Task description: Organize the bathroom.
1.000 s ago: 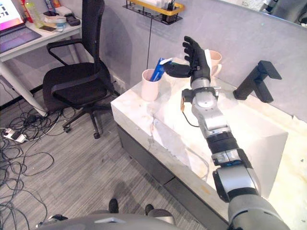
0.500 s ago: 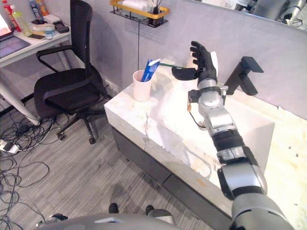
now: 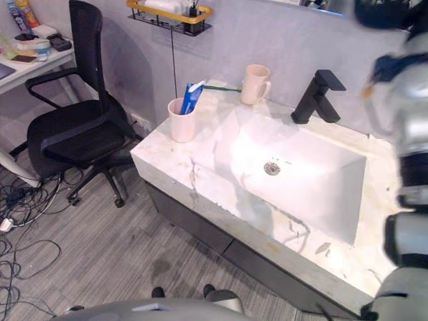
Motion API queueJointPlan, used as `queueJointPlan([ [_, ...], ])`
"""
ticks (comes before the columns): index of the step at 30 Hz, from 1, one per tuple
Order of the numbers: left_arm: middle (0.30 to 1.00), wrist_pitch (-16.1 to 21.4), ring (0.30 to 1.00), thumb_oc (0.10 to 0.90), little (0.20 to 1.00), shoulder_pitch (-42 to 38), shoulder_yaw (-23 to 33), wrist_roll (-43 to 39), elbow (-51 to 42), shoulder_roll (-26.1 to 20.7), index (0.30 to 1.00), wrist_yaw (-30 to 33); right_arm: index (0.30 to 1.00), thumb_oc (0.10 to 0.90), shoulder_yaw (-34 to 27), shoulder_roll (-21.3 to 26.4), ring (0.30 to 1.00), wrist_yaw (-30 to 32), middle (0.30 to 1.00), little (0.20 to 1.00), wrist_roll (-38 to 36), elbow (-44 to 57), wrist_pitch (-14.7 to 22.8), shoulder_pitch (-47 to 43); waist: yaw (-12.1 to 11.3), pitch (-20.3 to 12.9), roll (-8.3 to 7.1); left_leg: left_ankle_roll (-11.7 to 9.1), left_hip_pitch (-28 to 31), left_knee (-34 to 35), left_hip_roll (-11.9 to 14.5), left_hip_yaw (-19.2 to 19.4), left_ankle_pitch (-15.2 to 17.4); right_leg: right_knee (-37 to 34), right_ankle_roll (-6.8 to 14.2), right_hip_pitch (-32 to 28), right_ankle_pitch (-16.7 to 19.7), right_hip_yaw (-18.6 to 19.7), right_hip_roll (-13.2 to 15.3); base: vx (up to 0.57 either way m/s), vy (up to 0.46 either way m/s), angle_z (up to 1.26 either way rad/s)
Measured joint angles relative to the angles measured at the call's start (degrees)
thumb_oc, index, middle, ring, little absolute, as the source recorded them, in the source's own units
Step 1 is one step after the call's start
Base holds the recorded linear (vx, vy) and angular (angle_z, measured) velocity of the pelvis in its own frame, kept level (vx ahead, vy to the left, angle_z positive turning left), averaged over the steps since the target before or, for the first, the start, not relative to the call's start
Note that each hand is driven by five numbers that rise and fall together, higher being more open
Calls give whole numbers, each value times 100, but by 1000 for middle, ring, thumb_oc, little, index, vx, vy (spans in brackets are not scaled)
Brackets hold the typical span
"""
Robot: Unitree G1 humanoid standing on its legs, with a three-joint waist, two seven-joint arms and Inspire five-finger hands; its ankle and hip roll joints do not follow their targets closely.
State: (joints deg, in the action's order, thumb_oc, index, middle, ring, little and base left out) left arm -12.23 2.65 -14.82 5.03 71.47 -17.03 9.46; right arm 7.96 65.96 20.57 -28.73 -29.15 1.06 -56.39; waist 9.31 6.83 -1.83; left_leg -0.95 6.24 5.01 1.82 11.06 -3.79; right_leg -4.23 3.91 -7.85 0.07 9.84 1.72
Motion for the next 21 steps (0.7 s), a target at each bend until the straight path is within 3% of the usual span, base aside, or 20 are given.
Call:
queueJointPlan([
  [7,900,98,900,800,900,-55,-4,-74,0,-112,900,70,900,800,49,596,900,436,900,900,-352,-838,162,-348,178,-216,-281,-24,-35,13,32,137,33,12,34,105,-20,130,-25,-9,-12,-12],
  [11,900,89,900,800,900,-56,1,-275,10,-110,900,117,900,800,-56,888,900,789,900,900,-321,-1475,-143,-329,331,-270,-277,-16,-95,9,32,227,44,13,54,201,-8,189,-21,-22,-5,-10],
  [14,900,76,900,800,900,-35,15,-337,44,-105,900,153,900,800,-738,1042,900,1047,900,900,-308,-2257,-685,58,361,-273,-212,-8,-96,-2,32,312,70,16,54,248,-3,306,-26,-17,-3,-14],
  [16,900,73,900,800,900,-8,101,-433,109,-99,900,158,900,800,-1255,1155,900,1104,900,900,-330,-2545,-872,626,387,-274,-180,-10,-98,-4,35,354,84,21,34,259,18,318,-26,-18,-13,-9],
  [17,900,74,900,800,900,17,221,-493,113,-100,900,163,900,800,-1713,1165,900,1167,900,900,-367,-3022,-1150,1052,431,-295,-133,-19,-94,-5,37,390,105,23,32,277,20,348,-56,-21,-18,-12],
  [21,900,63,900,800,900,23,345,-495,234,-96,900,147,900,800,-2794,1151,900,1090,900,900,-463,-3824,-1482,2176,572,-278,-12,-23,-75,1,46,517,165,15,35,317,19,477,-78,-12,-15,-18],
])
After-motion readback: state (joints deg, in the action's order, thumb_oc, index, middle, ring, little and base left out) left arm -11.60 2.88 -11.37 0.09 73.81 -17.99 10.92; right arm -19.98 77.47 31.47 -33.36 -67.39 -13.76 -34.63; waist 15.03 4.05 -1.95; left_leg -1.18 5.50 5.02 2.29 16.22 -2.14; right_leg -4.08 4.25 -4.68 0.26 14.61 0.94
